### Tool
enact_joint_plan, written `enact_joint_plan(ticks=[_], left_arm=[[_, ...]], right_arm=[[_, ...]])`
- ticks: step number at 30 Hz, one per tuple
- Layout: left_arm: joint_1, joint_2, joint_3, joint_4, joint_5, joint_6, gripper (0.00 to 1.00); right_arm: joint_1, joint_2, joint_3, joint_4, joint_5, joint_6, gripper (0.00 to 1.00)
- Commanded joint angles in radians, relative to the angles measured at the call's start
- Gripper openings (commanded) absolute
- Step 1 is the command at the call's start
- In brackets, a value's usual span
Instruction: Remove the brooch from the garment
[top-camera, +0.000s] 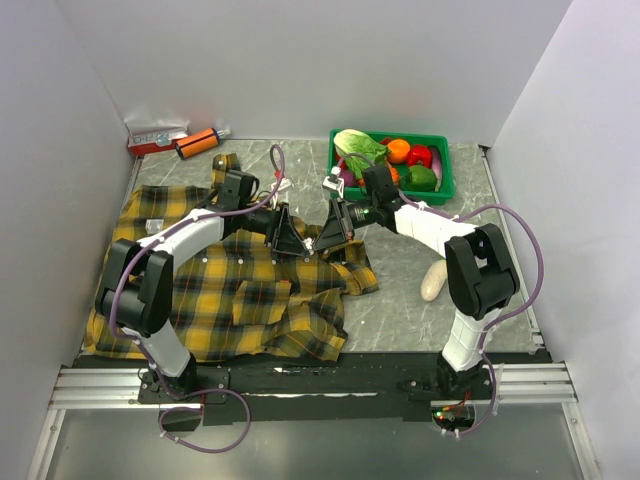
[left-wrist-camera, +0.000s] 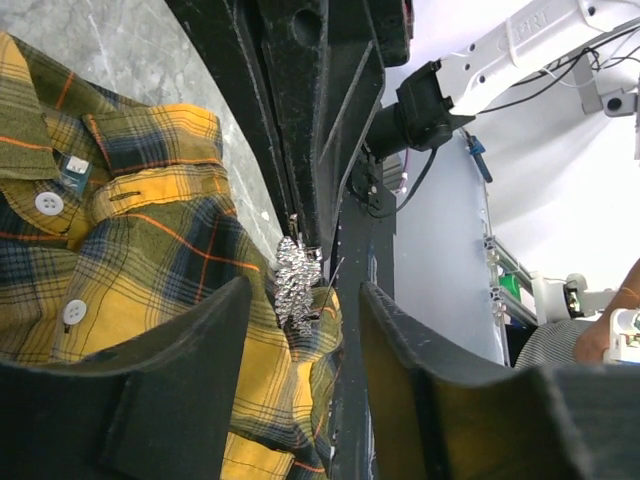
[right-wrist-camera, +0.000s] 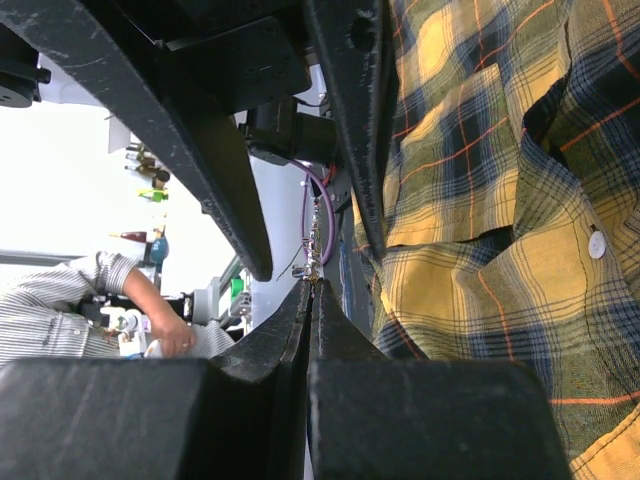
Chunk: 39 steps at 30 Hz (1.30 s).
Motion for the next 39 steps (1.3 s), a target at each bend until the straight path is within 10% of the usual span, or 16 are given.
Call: enact_joint_plan(ticks=[1, 39], left_arm=[[-0.004, 0.006, 0.039, -0.033, -0.021, 0.07, 0.5], [0.003, 0.111, 0.088, 0.008, 0.0, -0.017, 0.16]], right_arm=[[0.008, -0.01, 0.035, 0.035, -0.006, 0.004, 0.0], [0.037, -0.052, 0.096, -0.08, -0.003, -0.129, 0.0]])
